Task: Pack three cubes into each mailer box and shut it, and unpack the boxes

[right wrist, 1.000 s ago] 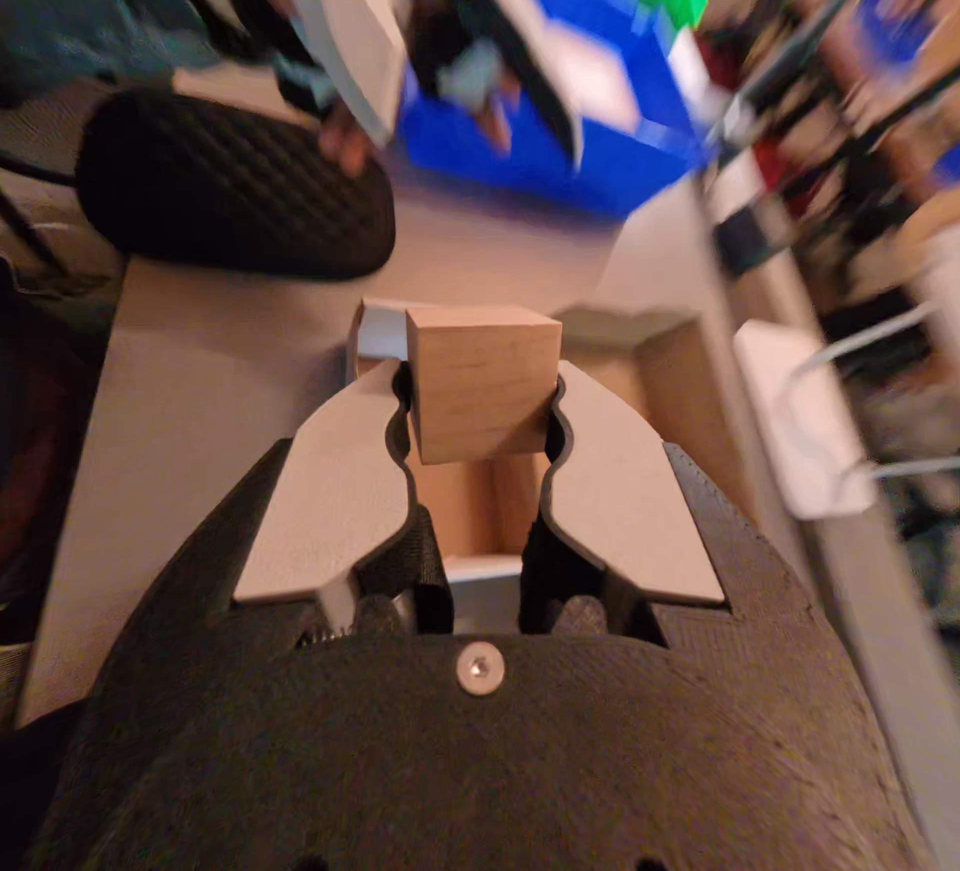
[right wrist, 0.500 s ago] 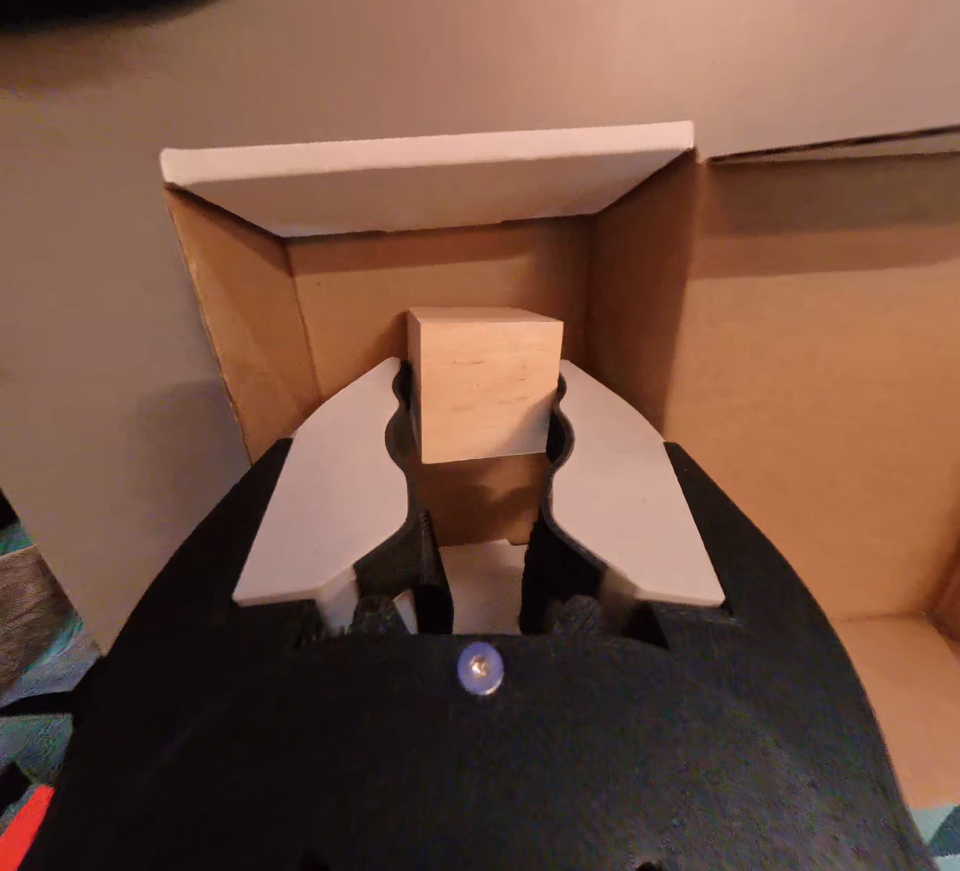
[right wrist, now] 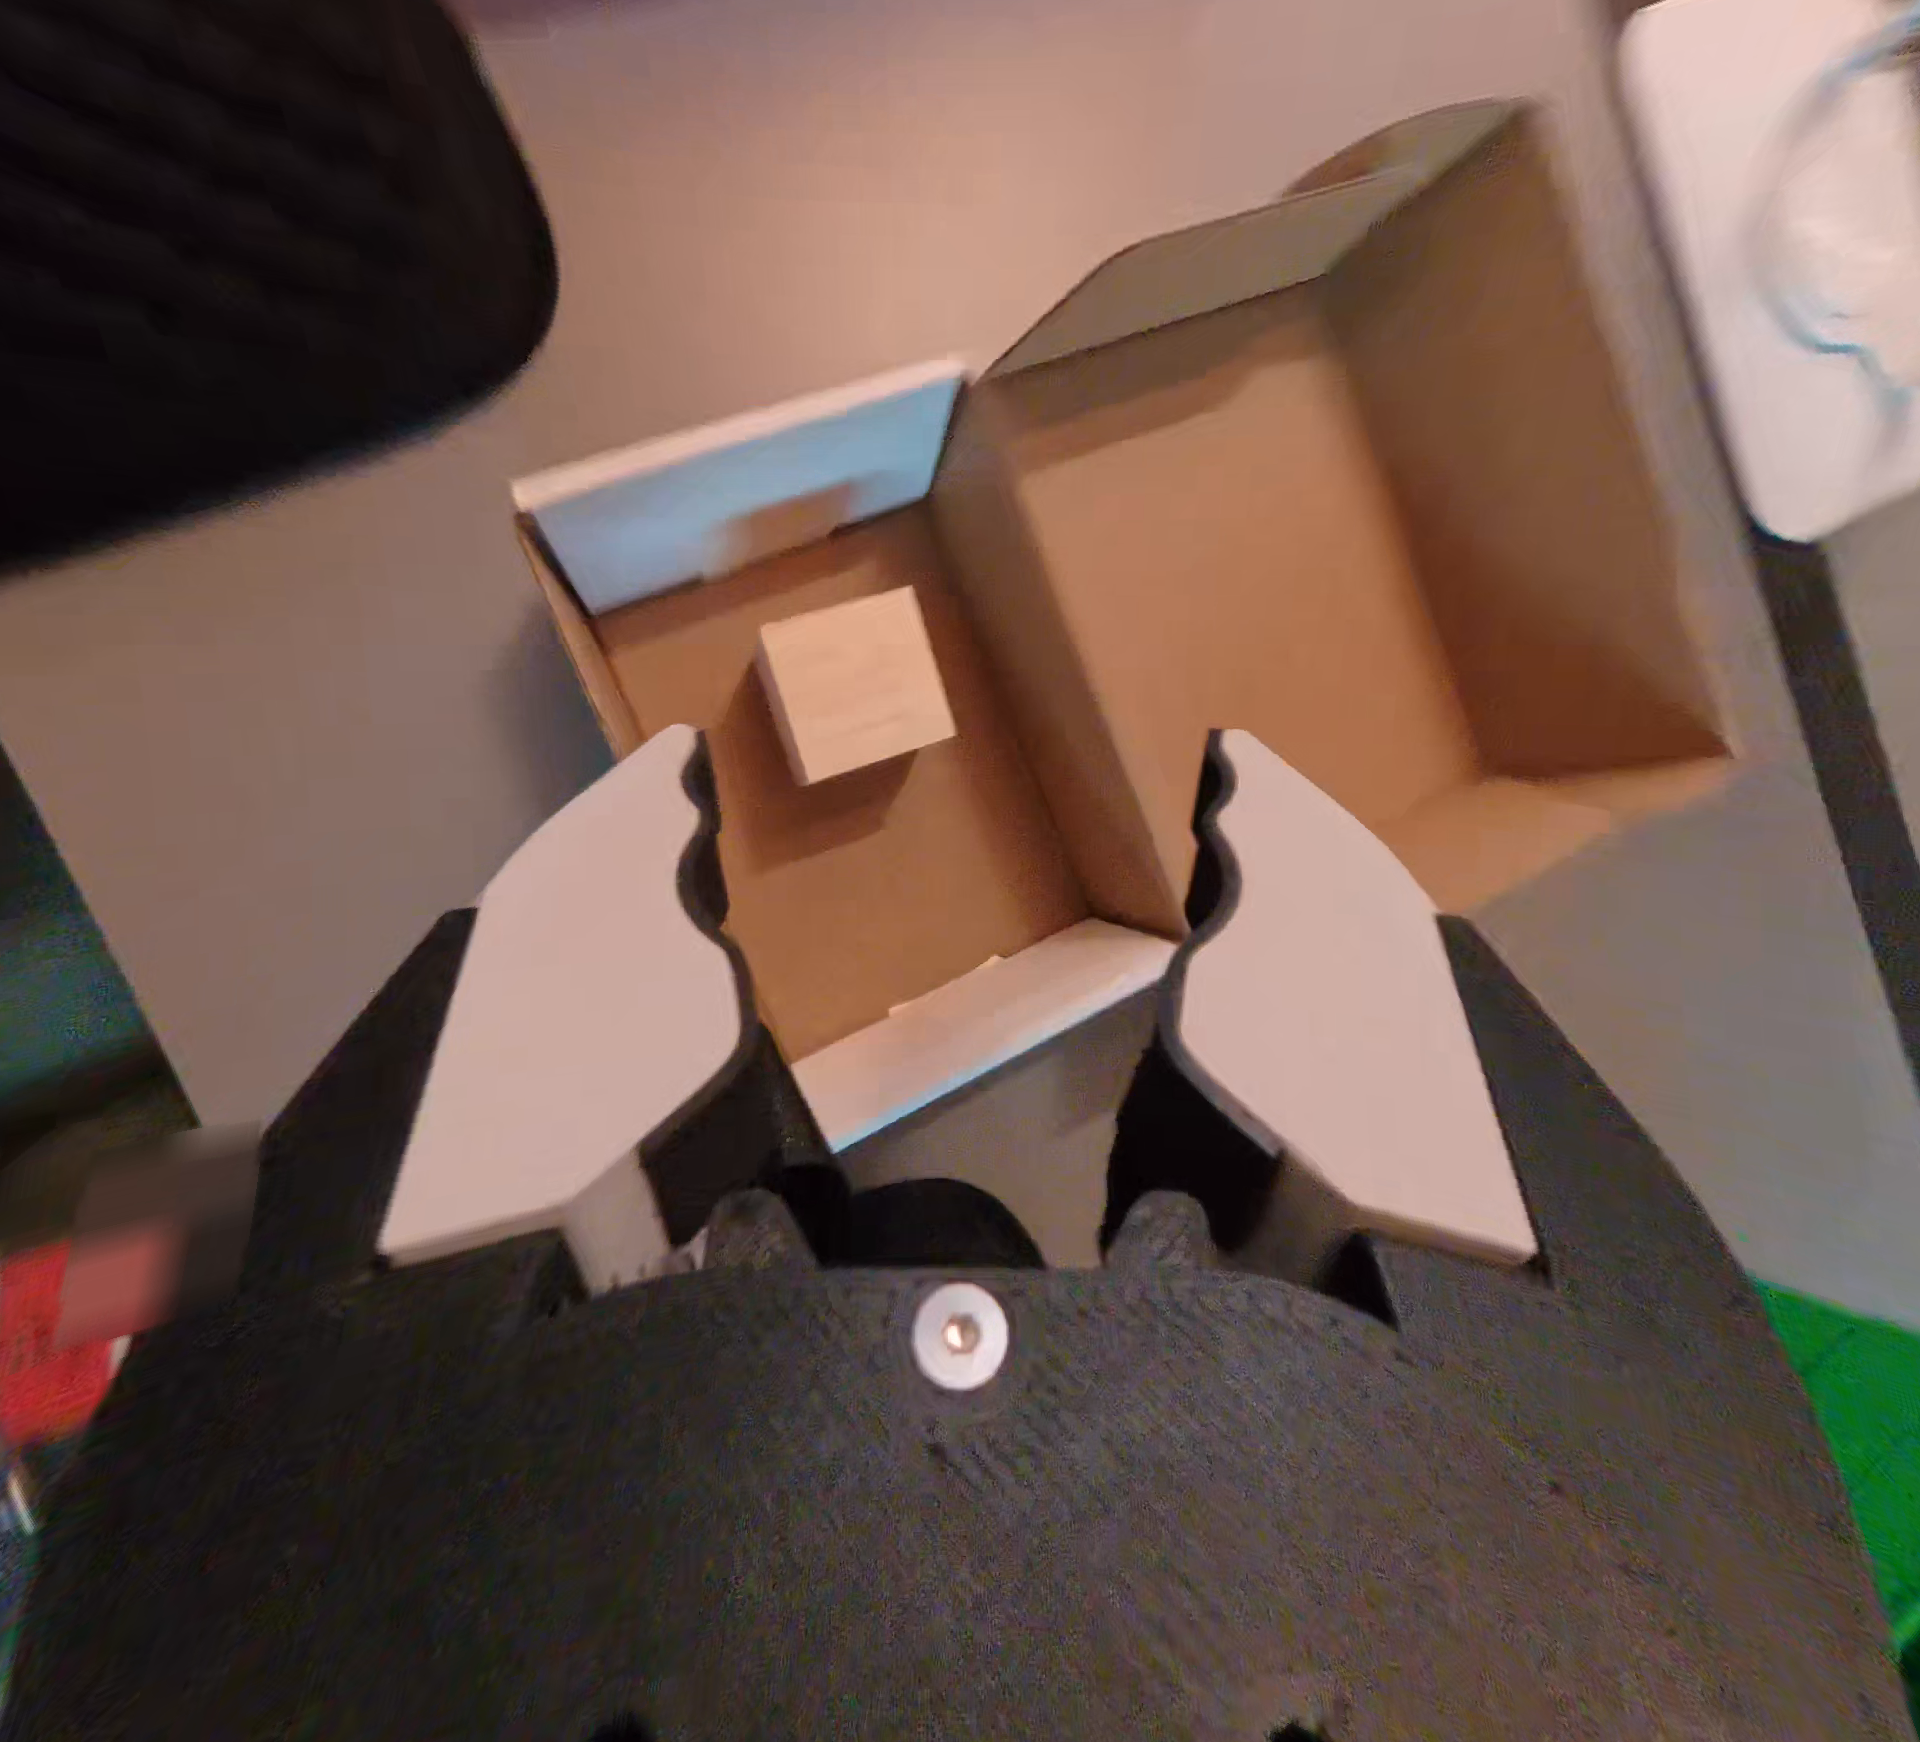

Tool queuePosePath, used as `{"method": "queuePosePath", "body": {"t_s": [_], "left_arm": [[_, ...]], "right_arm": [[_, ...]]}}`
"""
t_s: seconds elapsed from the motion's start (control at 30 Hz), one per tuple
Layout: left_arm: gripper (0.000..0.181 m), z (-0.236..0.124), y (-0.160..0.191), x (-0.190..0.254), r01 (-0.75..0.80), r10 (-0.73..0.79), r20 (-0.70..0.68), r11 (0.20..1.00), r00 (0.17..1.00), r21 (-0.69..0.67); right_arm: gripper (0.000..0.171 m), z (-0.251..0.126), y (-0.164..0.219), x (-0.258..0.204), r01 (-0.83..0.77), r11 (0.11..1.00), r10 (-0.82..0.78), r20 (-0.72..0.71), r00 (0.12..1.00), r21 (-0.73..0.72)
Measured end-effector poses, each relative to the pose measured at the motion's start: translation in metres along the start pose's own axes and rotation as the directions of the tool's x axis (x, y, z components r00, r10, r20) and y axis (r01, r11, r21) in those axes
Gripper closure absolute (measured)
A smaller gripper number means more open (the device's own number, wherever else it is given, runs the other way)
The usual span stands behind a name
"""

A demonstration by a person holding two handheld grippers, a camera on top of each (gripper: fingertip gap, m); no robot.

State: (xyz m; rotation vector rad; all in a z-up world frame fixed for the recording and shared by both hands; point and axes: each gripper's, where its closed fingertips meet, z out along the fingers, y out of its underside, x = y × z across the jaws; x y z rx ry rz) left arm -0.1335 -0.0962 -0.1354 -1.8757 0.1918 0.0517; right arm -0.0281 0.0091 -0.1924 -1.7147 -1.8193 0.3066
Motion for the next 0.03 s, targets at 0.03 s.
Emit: {"method": "queuePosePath", "body": {"t_s": [0.03], "left_arm": [[0.042,0.0005,-0.0024,-0.0062,0.019,-0.019,0.043,1.0,0.999,0.012]], "right_arm": [[0.076,-0.0127,-0.0041,0.0042,-0.07,0.995,0.073,-0.033,0.997,0.075]]}}
